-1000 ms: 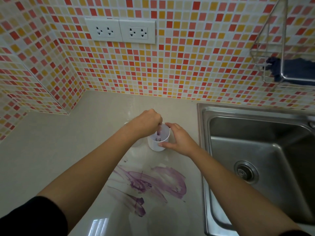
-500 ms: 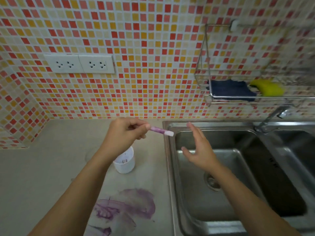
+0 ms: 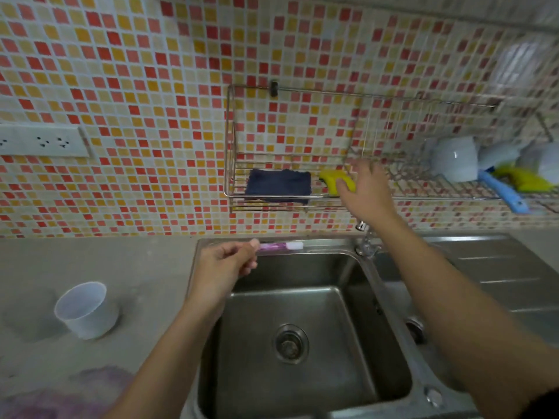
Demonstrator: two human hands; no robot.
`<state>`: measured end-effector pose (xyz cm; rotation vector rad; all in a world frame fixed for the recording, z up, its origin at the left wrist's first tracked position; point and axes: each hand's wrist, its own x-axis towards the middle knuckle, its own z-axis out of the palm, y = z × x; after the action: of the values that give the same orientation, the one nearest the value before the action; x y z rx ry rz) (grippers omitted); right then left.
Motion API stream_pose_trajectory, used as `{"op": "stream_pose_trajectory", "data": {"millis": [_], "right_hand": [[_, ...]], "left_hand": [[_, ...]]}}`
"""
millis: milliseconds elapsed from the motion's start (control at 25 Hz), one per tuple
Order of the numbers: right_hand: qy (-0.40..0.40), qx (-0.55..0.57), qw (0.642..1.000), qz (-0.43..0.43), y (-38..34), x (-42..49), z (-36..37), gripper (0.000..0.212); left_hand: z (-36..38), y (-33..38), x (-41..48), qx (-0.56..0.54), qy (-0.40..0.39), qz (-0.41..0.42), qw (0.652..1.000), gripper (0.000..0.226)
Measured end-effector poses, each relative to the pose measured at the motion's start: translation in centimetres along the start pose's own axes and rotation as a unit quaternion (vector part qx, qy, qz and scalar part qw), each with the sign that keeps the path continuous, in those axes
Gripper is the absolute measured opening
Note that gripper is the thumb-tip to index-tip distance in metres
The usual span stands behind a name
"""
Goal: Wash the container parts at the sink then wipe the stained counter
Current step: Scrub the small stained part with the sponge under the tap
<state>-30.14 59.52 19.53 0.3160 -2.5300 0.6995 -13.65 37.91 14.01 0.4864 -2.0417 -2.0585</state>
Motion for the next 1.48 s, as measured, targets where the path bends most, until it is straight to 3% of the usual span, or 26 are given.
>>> {"op": "stream_pose_trajectory", "data": {"millis": [160, 280, 360, 520, 640, 720, 840, 1000, 1120, 1240, 1360, 1480], "right_hand": [[-0.162, -0.049, 0.985, 0.024, 1.7, 4.4, 1.3, 0.07], [-0.299, -0.051, 0.95, 0.071, 2.2, 6.8, 3.3, 0.063], [-0.32, -0.041, 0.941, 0.101, 2.7, 7.6, 4.3, 0.068], [-0.25, -0.009, 0.96, 0.126, 2.7, 7.4, 4.6, 0.066], [-0.09, 0.103, 0.989, 0.048, 0.8, 4.2, 1.0, 0.063], [-0.014, 0.174, 0.985, 0.01, -0.2, -0.8, -1.3, 0.057], [-0.045, 0.229, 0.972, -0.007, -0.5, -10.5, -2.2, 0.063], [-0.139, 0.175, 0.973, -0.061, 0.9, -17.0, 1.5, 0.06], [-0.114, 0.102, 0.982, -0.106, 0.6, -17.8, 3.2, 0.059], [-0.086, 0.071, 0.992, -0.058, 0.7, -17.5, 3.5, 0.058], [-0.089, 0.045, 0.991, -0.09, 0.7, -17.7, 3.6, 0.057], [-0.083, 0.064, 0.993, -0.047, 0.4, -17.8, 3.4, 0.057]], "left_hand": [[3.8, 0.9, -1.1, 0.001, 0.043, 0.017, 0.999, 0.022], [4.7, 1.5, -1.8, -0.014, 0.062, 0.018, 0.998, 0.022], [4.8, 1.8, -2.2, -0.042, 0.06, 0.014, 0.997, 0.021], [4.2, 2.4, -2.2, -0.112, 0.055, -0.024, 0.992, 0.022], [3.7, 2.3, -1.9, -0.148, 0.061, -0.055, 0.986, 0.021], [3.4, 1.6, -1.5, -0.175, 0.054, -0.08, 0.98, 0.019], [3.6, 0.2, -1.4, -0.179, 0.029, -0.115, 0.977, 0.018], [4.9, -1.3, -1.6, -0.14, 0.004, -0.129, 0.982, 0.015], [6.0, -1.9, -1.9, -0.123, -0.019, -0.128, 0.984, 0.014], [6.2, -2.2, -2.1, -0.113, -0.034, -0.159, 0.98, 0.015], [5.9, -2.3, -1.9, -0.143, -0.038, -0.196, 0.969, 0.013], [6.0, -2.3, -2.0, -0.163, -0.055, -0.213, 0.962, 0.011]]}}
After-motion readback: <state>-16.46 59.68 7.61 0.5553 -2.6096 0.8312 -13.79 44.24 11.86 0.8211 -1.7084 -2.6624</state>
